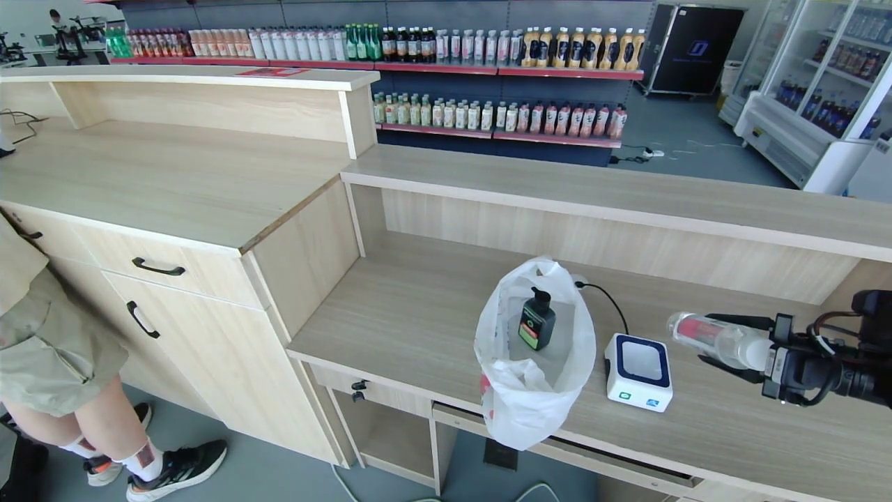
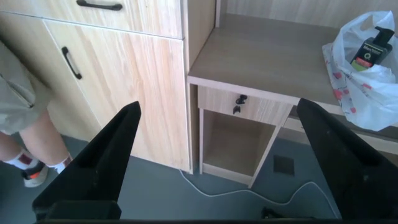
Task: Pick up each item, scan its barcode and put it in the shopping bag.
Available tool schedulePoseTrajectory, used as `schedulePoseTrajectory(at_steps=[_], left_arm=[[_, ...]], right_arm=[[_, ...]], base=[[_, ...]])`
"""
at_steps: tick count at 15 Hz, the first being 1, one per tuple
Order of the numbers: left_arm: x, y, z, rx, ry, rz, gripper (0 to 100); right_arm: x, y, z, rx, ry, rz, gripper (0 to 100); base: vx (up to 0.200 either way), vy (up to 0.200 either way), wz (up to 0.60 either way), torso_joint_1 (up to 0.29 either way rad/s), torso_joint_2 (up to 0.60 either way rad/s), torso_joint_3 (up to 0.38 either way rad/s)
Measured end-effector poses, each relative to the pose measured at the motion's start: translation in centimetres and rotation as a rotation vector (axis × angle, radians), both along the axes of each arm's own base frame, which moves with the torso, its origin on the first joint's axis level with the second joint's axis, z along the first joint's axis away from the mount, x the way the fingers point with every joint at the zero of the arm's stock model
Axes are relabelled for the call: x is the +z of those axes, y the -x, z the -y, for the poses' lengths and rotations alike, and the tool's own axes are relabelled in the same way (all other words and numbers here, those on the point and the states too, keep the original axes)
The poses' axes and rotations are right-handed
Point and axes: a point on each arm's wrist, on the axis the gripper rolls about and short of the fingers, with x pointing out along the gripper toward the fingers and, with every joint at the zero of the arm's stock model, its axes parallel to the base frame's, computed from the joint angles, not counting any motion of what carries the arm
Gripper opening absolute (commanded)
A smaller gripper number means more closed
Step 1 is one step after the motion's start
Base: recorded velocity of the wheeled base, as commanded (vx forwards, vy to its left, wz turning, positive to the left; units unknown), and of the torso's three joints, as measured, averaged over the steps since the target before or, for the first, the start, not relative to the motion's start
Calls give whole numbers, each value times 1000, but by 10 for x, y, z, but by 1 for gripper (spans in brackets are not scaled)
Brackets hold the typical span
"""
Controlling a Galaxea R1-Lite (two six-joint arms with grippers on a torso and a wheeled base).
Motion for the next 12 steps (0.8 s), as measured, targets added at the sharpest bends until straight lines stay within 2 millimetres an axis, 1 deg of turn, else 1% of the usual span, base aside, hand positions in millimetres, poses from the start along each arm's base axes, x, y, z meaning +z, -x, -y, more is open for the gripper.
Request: schedulePoseTrajectory(at_steps=[12], left_arm=[[0, 0, 0, 0, 0, 0, 100]], right_arm=[[-12, -4, -4, 12, -14, -36, 0]], base=[[0, 0, 0, 0, 0, 0]])
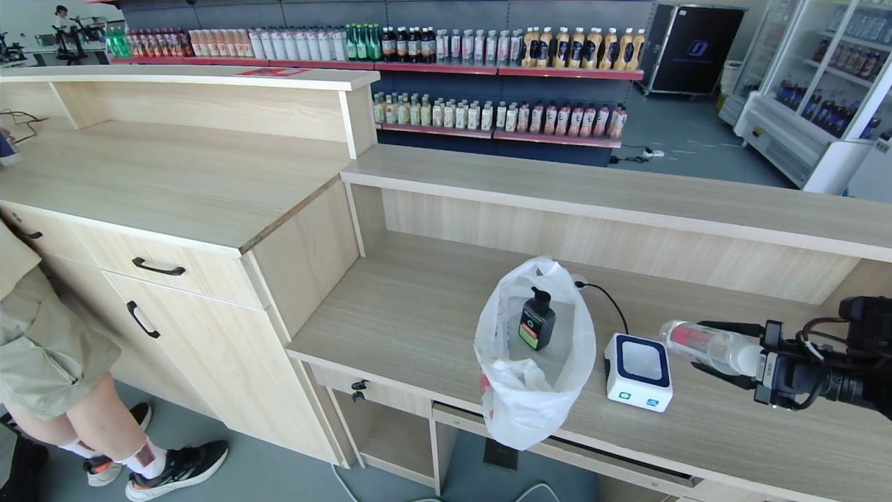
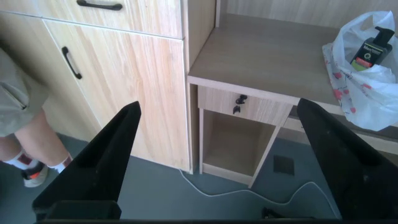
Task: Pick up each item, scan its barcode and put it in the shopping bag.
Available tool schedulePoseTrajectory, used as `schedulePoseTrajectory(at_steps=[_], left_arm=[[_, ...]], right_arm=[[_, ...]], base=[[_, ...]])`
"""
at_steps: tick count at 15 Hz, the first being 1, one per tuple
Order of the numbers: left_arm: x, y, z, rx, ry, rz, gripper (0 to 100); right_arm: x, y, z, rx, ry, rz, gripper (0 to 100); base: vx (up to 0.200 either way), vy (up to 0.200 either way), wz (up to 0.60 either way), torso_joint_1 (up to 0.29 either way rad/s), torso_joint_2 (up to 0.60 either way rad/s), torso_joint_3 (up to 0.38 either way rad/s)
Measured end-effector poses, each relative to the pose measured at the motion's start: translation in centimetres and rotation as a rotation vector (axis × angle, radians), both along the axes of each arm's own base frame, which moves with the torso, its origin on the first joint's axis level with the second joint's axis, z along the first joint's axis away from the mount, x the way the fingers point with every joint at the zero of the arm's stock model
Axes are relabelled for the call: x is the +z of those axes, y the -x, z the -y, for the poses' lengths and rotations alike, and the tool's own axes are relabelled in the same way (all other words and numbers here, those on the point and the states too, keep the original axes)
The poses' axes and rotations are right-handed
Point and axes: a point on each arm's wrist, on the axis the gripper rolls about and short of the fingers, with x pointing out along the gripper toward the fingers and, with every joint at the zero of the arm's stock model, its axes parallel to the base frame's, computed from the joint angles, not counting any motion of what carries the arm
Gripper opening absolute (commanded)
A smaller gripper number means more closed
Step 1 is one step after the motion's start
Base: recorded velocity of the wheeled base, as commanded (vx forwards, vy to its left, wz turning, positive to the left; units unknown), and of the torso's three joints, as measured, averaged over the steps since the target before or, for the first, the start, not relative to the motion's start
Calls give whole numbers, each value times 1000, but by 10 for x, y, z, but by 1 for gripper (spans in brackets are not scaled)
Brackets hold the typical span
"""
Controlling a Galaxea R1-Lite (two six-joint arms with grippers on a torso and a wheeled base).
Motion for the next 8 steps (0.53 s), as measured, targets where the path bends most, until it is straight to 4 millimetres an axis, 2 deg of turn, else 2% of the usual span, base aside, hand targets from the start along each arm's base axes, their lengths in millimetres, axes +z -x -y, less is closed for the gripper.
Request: schedulePoseTrajectory(at_steps=[8], left_arm=[[0, 0, 0, 0, 0, 0, 100]], right_arm=[[-3, -17, -9, 41, 3, 13, 0]], base=[[0, 0, 0, 0, 0, 0]])
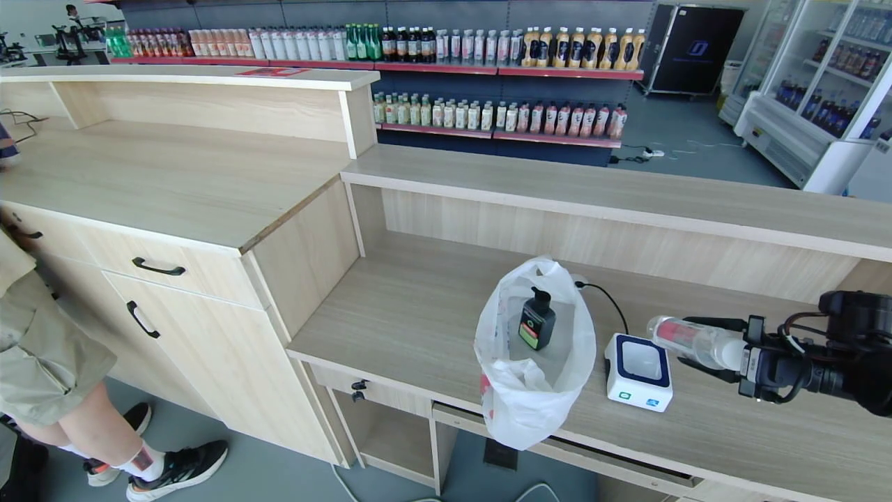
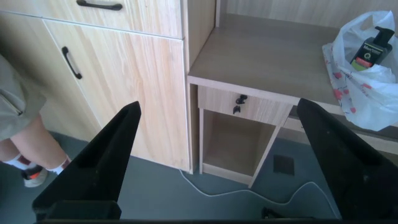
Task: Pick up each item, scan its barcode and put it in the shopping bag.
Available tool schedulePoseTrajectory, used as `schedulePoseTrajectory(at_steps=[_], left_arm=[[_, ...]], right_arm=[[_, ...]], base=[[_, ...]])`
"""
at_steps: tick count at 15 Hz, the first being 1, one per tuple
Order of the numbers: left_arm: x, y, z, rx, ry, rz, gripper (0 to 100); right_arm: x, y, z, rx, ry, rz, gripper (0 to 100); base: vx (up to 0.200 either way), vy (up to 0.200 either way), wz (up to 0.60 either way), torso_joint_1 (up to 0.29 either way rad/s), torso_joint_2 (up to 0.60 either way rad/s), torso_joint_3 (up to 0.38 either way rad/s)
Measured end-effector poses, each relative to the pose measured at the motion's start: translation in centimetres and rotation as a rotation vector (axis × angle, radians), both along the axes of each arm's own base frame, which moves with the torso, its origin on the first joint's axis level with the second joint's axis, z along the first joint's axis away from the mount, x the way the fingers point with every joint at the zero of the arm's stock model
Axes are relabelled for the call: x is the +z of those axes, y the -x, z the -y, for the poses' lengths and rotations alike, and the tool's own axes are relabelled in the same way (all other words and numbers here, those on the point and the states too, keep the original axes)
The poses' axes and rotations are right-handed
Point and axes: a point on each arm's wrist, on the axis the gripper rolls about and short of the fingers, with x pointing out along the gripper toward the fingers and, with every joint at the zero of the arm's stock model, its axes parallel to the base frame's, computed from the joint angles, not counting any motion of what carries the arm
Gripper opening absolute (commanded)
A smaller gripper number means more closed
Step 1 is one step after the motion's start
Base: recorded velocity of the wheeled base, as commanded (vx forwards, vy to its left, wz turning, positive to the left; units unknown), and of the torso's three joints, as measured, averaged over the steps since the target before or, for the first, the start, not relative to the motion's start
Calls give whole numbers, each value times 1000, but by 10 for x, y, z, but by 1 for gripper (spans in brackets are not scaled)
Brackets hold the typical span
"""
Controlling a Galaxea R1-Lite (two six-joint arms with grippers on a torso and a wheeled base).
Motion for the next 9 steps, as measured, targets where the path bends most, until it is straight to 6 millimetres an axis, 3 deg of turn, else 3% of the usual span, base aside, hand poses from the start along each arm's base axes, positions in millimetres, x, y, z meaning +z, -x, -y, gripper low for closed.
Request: schedulePoseTrajectory(at_steps=[9], left_arm=[[0, 0, 0, 0, 0, 0, 100]], right_arm=[[-5, -15, 0, 10, -7, 0, 0]], base=[[0, 0, 0, 0, 0, 0]])
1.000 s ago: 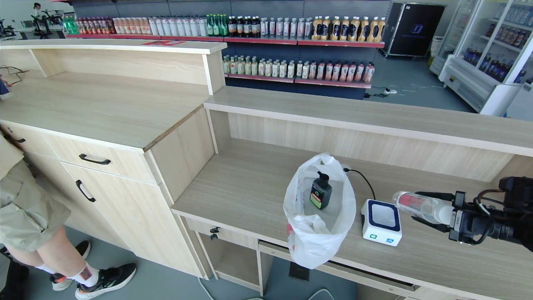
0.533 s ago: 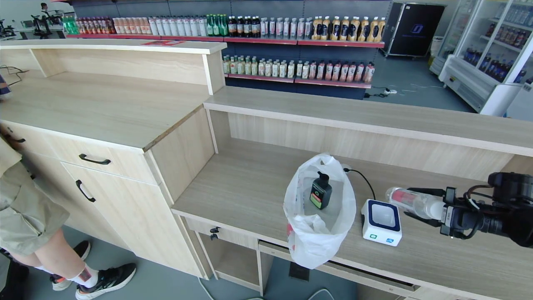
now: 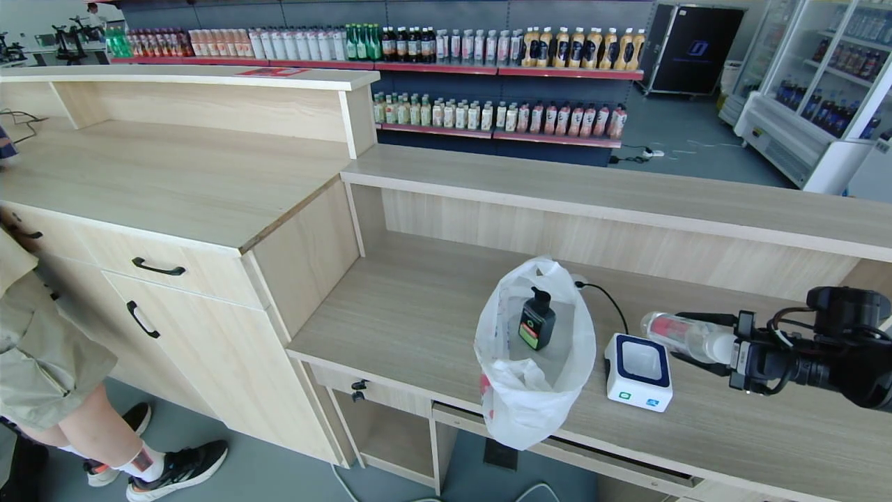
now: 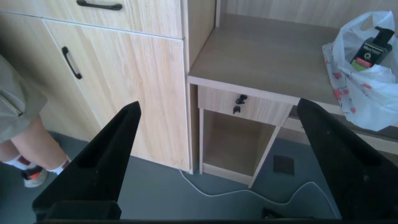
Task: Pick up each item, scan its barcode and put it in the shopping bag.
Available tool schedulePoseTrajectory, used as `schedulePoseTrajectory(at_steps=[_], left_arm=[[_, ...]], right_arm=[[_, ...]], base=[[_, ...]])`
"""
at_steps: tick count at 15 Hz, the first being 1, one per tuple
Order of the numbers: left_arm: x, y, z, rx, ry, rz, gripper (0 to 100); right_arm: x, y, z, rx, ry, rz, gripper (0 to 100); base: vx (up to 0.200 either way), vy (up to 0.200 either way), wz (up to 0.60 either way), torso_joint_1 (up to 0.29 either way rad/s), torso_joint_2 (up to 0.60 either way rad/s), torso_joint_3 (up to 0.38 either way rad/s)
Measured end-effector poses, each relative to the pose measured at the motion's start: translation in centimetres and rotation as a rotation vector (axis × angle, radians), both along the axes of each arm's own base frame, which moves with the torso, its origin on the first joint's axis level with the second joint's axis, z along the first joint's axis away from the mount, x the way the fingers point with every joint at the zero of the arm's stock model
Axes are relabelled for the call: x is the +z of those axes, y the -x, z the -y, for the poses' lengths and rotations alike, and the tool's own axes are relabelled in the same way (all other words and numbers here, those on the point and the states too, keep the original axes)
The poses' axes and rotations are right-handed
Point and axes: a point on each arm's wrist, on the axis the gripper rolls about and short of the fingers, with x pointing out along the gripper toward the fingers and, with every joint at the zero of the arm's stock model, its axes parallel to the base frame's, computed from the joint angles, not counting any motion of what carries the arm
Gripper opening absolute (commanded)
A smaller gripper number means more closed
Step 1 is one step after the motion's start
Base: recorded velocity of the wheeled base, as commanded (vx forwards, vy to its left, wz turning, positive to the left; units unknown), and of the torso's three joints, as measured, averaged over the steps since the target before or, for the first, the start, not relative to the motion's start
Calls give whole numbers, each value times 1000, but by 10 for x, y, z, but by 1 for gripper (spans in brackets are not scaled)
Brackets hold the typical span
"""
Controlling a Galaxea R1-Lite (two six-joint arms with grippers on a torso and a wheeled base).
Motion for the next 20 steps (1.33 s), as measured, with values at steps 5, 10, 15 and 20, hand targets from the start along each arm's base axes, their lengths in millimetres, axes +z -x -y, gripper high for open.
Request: schedulePoseTrajectory(at_steps=[5, 10, 15, 20], left_arm=[[0, 0, 0, 0, 0, 0, 100], [0, 0, 0, 0, 0, 0, 100], [0, 0, 0, 0, 0, 0, 100], [0, 0, 0, 0, 0, 0, 100]], right_arm=[[-4, -6, -4, 14, -12, -14, 0], [-5, -16, -7, 22, -27, -19, 0], [-5, -26, -12, 37, -35, -16, 0], [-5, -27, -14, 37, -51, -32, 0]], base=[[0, 0, 0, 0, 0, 0], [0, 0, 0, 0, 0, 0], [0, 0, 0, 0, 0, 0], [0, 0, 0, 0, 0, 0]])
